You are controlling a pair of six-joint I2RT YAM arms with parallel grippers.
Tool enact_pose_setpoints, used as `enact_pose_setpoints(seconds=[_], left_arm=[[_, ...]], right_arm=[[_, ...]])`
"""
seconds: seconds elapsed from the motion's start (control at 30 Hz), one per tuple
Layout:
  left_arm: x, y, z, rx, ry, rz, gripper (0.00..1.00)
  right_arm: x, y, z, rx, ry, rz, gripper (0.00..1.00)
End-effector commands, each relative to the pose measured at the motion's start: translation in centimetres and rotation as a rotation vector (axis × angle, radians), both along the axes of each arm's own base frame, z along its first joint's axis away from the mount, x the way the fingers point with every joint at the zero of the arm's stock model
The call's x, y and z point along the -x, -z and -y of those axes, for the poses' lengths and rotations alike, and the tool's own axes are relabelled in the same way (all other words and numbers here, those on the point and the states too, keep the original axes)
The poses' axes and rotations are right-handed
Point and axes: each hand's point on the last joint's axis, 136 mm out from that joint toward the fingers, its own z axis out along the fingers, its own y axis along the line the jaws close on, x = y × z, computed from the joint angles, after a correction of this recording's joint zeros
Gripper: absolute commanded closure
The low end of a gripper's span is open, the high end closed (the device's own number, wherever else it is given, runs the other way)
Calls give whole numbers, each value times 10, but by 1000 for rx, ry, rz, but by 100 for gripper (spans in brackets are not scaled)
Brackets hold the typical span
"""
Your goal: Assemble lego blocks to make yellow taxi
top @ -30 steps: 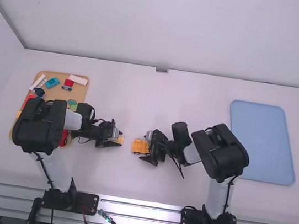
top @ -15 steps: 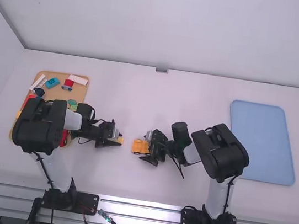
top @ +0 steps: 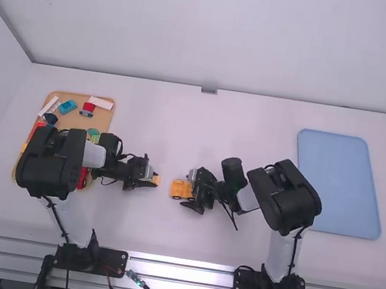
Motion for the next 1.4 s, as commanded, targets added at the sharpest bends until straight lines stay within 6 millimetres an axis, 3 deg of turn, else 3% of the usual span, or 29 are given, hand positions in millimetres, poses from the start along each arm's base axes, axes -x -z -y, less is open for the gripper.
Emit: enact_pose_setpoints(seconds=[0.0, 0.3, 0.47, 0.57, 0.93, 1.37], left_arm=[[6, 0, 3, 26, 0, -27, 78], [5, -1, 3, 27, -2, -19, 86], [4, -14, 8, 95, 7, 0, 90], [2, -18, 8, 90, 8, 12, 98], [-12, -36, 10, 114, -27, -62, 98], [10, -61, 55, 117, 132, -22, 98]], right_arm=[[-2, 0, -1, -2, 0, -2, 4], [-2, 1, -1, 3, 3, 2, 23], [-3, 1, -1, 4, 4, 2, 31], [-5, 3, 0, 14, 15, 8, 35], [-5, 3, 1, 17, 18, 9, 34], [-6, 3, 0, 17, 18, 10, 31]])
